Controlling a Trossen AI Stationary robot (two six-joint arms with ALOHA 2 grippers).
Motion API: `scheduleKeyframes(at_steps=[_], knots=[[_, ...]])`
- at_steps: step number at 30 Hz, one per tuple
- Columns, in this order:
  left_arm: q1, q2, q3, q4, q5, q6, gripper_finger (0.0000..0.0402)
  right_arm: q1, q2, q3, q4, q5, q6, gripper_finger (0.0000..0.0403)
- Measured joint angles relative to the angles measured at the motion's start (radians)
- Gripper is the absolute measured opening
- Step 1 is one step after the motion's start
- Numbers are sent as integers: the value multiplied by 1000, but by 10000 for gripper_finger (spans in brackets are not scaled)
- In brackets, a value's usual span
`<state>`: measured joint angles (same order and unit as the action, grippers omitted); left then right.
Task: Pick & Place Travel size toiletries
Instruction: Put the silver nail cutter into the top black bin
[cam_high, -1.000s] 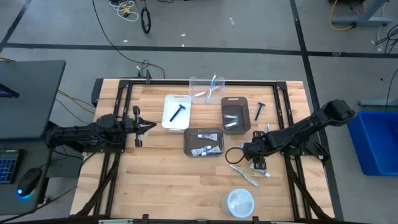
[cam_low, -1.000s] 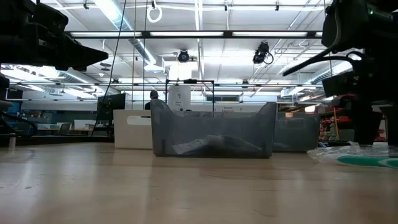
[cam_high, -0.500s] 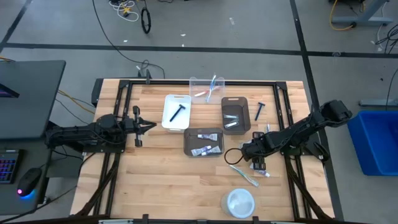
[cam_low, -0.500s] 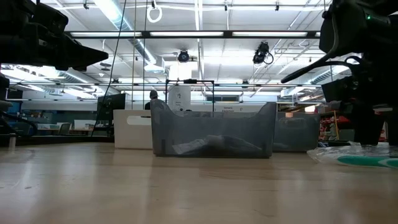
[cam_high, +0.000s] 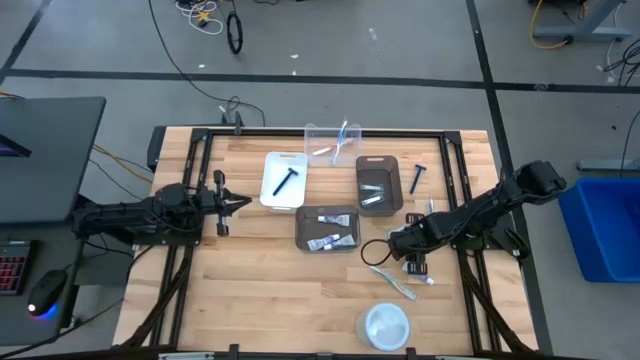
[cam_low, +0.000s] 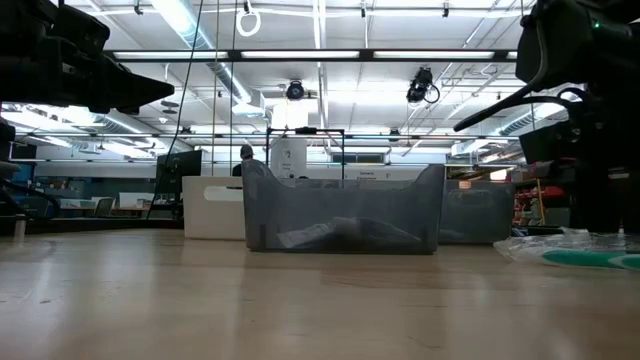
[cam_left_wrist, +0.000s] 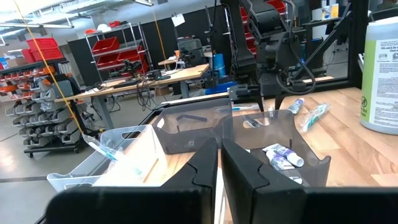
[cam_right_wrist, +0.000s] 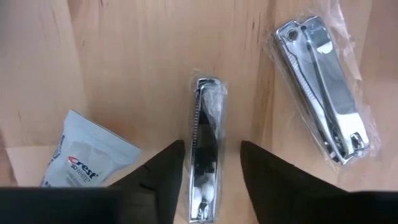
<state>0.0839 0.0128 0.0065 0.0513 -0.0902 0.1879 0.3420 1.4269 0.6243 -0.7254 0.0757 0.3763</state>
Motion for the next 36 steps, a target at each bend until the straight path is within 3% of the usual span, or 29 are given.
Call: scheduleKeyframes(at_steps=[7,22,36], knots=[[0,0,0,0,0,0,27,0,0,0,2,-16,-1,121],[0,0,0,0,0,0,27,0,-5,-1,-3,-8,-3,61],[0,0,0,0,0,0,27,-2,-21,34,-53,21,-17,55]])
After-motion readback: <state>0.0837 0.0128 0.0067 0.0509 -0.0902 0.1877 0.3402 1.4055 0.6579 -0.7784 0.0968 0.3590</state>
